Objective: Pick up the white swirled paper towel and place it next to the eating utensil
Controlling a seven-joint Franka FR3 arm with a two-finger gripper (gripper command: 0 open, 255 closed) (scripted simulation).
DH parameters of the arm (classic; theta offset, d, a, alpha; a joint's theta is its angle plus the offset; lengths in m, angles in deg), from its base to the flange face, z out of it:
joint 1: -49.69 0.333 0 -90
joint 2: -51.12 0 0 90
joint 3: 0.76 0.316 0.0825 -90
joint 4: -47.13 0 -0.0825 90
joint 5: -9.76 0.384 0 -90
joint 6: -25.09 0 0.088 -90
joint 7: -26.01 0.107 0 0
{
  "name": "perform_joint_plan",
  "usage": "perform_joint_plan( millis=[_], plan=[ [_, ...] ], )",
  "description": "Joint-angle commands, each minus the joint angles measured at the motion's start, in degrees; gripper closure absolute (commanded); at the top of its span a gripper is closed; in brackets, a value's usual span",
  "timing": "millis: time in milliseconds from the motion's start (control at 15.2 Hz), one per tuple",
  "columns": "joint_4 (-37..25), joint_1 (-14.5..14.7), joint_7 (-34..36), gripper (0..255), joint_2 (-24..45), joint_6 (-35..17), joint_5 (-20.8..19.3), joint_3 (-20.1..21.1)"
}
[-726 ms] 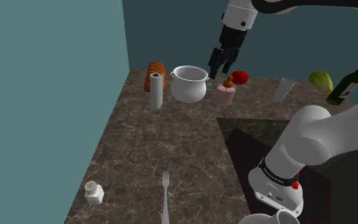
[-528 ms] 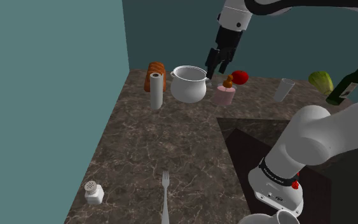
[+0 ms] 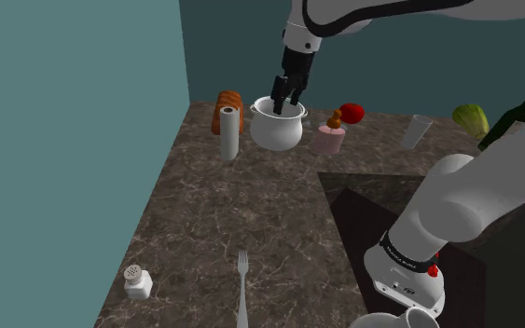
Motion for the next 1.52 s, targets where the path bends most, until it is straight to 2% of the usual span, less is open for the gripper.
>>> perform_joint_plan(
  millis=[0, 594, 1188, 1452],
  plan=[
    [-3.0, 0.0, -1.8, 0, 4.5, -1.5, -0.6, -0.3],
    [-19.5, 0.5, -7.7, 0, 24.8, -5.6, -3.0, -0.1],
    [-43.0, 1.5, -12.4, 0, 45.8, -3.7, -5.8, 0.6],
    [-41.2, 1.4, -12.4, 0, 46.7, -6.3, -5.8, 0.5]
  ],
)
